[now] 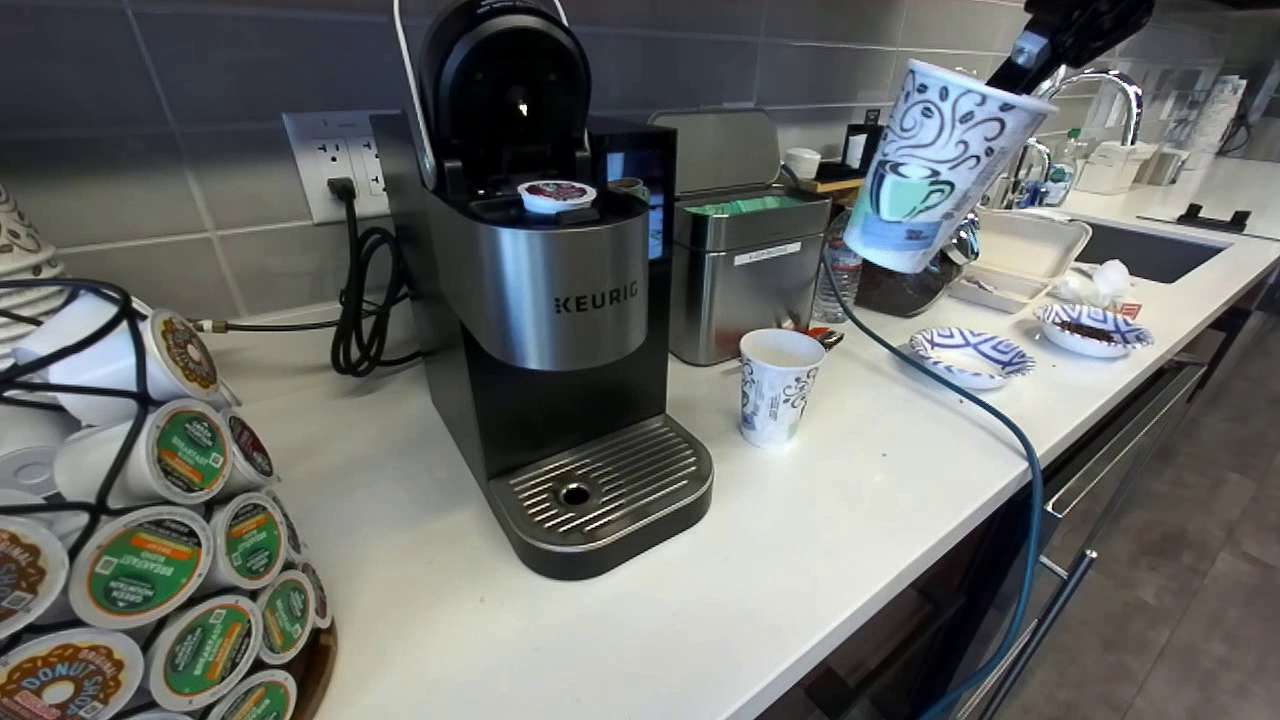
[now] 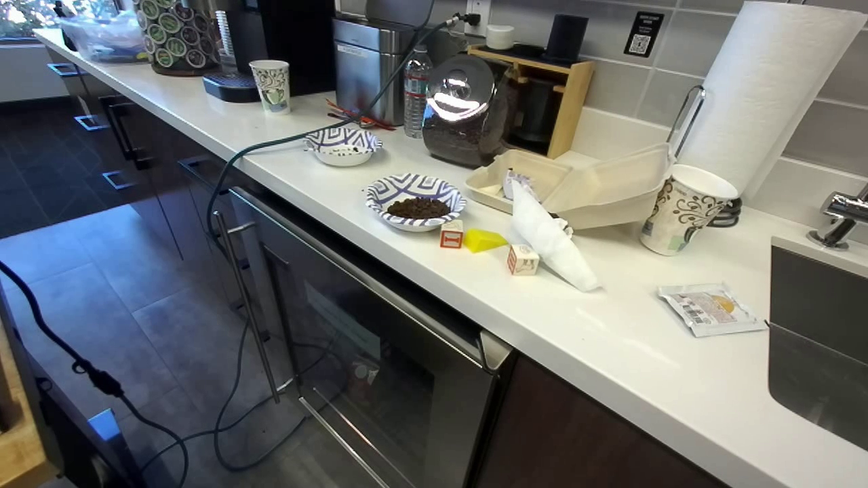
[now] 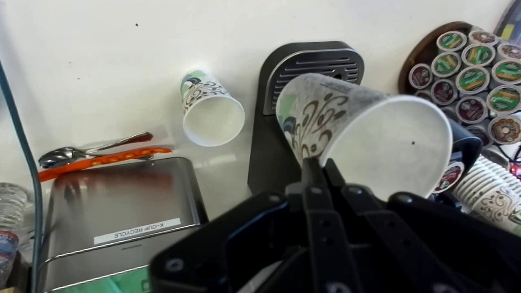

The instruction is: Pick up the paper cup on the right and put it on the drip tray

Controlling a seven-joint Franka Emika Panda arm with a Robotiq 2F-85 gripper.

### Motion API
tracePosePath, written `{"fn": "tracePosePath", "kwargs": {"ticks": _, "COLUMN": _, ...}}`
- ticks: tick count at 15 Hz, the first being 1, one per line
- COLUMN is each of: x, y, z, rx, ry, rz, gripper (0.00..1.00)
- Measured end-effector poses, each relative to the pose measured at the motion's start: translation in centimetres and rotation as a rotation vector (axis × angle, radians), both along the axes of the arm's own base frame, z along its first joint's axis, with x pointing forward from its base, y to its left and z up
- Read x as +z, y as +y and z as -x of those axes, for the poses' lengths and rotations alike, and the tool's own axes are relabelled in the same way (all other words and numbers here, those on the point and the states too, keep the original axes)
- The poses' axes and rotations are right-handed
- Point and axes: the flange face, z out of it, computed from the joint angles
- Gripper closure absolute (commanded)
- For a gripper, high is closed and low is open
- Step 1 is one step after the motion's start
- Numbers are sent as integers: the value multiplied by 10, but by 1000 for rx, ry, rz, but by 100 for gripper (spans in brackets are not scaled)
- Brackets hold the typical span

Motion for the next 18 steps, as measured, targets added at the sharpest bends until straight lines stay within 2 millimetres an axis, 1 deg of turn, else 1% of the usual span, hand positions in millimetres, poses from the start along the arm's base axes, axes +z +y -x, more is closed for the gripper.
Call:
{"fn": "tracePosePath", "kwargs": {"ticks": 1, "x": 0, "y": 1, "z": 0, "rx": 1, "ry": 0, "rz": 1, "gripper": 96}}
{"fn": "tracePosePath", "kwargs": {"ticks": 3, "x": -2, "y": -5, "z": -2, "rx": -11, "ry": 3, "rz": 1, "gripper": 96}}
{"fn": "tracePosePath", "kwargs": {"ticks": 4, "x": -2, "y": -7, "z": -3, "rx": -16, "ry": 4, "rz": 1, "gripper": 99}}
{"fn": "tracePosePath", "kwargs": {"ticks": 5, "x": -3, "y": -8, "z": -4, "rx": -18, "ry": 4, "rz": 1, "gripper": 99}}
{"fn": "tracePosePath", "kwargs": {"ticks": 8, "x": -7, "y": -4, "z": -5, "rx": -10, "ry": 11, "rz": 9, "gripper": 99}}
{"fn": "tracePosePath", "kwargs": {"ticks": 10, "x": -17, "y": 13, "z": -8, "rx": 18, "ry": 30, "rz": 17, "gripper": 99}}
{"fn": "tracePosePath", "kwargs": {"ticks": 15, "x": -44, "y": 81, "z": -29, "rx": 126, "ry": 76, "rz": 29, "gripper": 99}}
{"fn": "tracePosePath", "kwargs": {"ticks": 18, "x": -64, "y": 103, "z": -48, "rx": 145, "ry": 104, "rz": 30, "gripper": 99}}
